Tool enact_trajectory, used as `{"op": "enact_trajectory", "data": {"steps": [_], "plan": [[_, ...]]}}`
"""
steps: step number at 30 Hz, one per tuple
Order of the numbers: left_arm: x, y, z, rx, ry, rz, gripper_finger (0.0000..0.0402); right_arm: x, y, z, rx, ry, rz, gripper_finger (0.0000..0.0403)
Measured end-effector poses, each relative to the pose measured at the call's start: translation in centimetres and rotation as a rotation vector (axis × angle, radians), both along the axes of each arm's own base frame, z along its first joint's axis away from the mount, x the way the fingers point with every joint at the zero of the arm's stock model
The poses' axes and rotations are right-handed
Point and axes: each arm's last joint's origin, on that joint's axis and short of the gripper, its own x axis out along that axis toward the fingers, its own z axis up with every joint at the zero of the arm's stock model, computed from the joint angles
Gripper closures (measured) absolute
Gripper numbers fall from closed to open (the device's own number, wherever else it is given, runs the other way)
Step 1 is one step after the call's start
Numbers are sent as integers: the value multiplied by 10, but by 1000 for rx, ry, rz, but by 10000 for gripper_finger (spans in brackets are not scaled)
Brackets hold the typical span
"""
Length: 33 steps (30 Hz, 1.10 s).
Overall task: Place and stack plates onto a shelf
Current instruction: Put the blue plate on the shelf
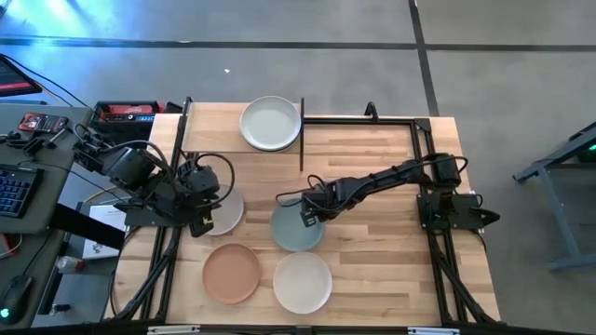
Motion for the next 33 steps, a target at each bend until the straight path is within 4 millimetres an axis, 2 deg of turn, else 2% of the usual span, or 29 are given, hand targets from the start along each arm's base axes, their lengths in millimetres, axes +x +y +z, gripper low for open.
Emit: {"op": "enact_trajectory", "data": {"steps": [10,16,25,33], "plan": [[6,13,0,-12,-3,97,310,10,4,37,-89,45,41,403],[9,23,0,-27,-6,186,309,18,3,70,-148,32,65,403],[15,46,0,-68,-25,388,309,26,2,138,-251,-31,162,403],[24,66,-3,-81,-23,533,309,25,-5,203,-350,-140,294,403]]}}
